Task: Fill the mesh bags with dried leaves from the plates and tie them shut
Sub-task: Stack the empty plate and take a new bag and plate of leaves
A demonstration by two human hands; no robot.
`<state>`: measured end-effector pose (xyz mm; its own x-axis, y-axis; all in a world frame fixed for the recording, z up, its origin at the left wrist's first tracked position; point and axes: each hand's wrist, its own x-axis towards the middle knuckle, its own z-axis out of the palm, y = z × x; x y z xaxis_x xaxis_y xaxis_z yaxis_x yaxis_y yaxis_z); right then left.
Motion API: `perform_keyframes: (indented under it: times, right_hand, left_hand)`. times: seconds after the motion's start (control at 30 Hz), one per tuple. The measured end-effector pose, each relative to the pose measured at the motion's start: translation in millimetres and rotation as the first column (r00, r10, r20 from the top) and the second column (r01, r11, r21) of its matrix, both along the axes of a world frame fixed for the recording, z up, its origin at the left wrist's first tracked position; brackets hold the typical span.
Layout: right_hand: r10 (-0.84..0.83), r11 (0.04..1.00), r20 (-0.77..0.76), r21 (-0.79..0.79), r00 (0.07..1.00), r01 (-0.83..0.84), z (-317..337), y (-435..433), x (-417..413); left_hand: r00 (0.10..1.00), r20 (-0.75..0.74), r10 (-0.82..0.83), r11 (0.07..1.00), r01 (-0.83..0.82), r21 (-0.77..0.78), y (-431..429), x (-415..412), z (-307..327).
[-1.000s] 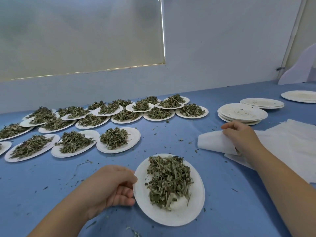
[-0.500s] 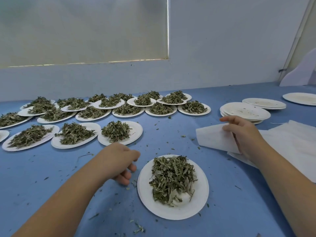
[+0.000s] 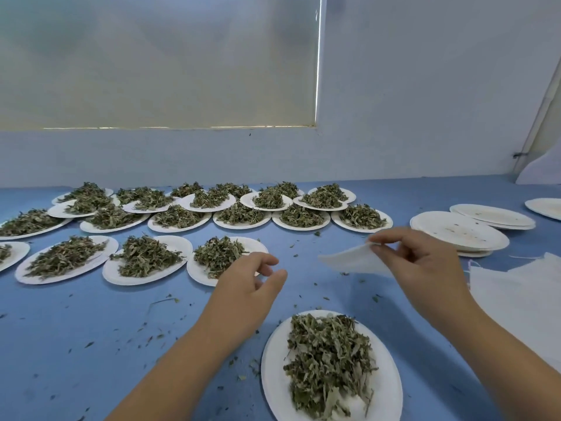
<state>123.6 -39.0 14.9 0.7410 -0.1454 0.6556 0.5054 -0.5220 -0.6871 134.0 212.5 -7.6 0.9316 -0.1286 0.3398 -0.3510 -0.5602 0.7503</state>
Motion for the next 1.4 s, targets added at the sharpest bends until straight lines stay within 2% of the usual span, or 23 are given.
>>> perform_keyframes:
  times: [0.17, 0.3, 0.43, 0.57, 0.67, 0.77, 0.97, 1.13, 1.23, 1.4]
  right_hand:
    - [0.216, 0.974, -0.074, -0.049, 0.973, -0.22, 11, 32, 7]
    - [0.318, 0.946, -0.118, 0.11, 0.941, -0.305, 1, 46, 11]
    - [0.412, 0.889, -0.114, 0.267, 0.904, -0.372, -13, 51, 5]
    - [0.436, 0.877, -0.114, 0.274, 0.893, -0.394, -13, 51, -2]
    - [0.39, 0.907, -0.164, 0.235, 0.906, -0.348, -14, 51, -3]
    - [0.346, 0.928, -0.223, 0.222, 0.911, -0.299, -17, 52, -4]
    - [0.411, 0.908, -0.239, 0.19, 0.88, -0.373, -20, 60, -8]
    - [0.376, 0.926, -0.253, 0.139, 0.891, -0.351, -22, 64, -7]
    - [0.321, 0.947, -0.249, 0.113, 0.914, -0.301, -22, 63, -5]
    - [0.298, 0.954, -0.234, 0.056, 0.925, -0.293, -22, 60, -5]
  left_hand:
    - [0.984, 0.162, -0.079, 0.974, 0.041, 0.224, 4, -2, 0]
    - [0.952, 0.263, -0.153, 0.948, 0.067, 0.311, 5, -4, -1]
    - [0.874, 0.456, -0.169, 0.941, 0.006, 0.337, -5, -5, -1]
    - [0.824, 0.539, -0.174, 0.913, -0.07, 0.401, -11, -8, -2]
    - [0.838, 0.535, -0.107, 0.929, -0.107, 0.354, -12, -12, -2]
    - [0.873, 0.484, -0.062, 0.964, -0.074, 0.257, -14, -16, -2]
    - [0.873, 0.485, -0.042, 0.978, -0.064, 0.2, -25, -22, 0]
    - [0.884, 0.466, -0.047, 0.981, -0.047, 0.188, -31, -24, 1]
    - [0.929, 0.367, -0.056, 0.986, -0.006, 0.166, -31, -24, 0]
    - [0.987, 0.159, -0.019, 1.0, 0.021, -0.012, -32, -26, 3]
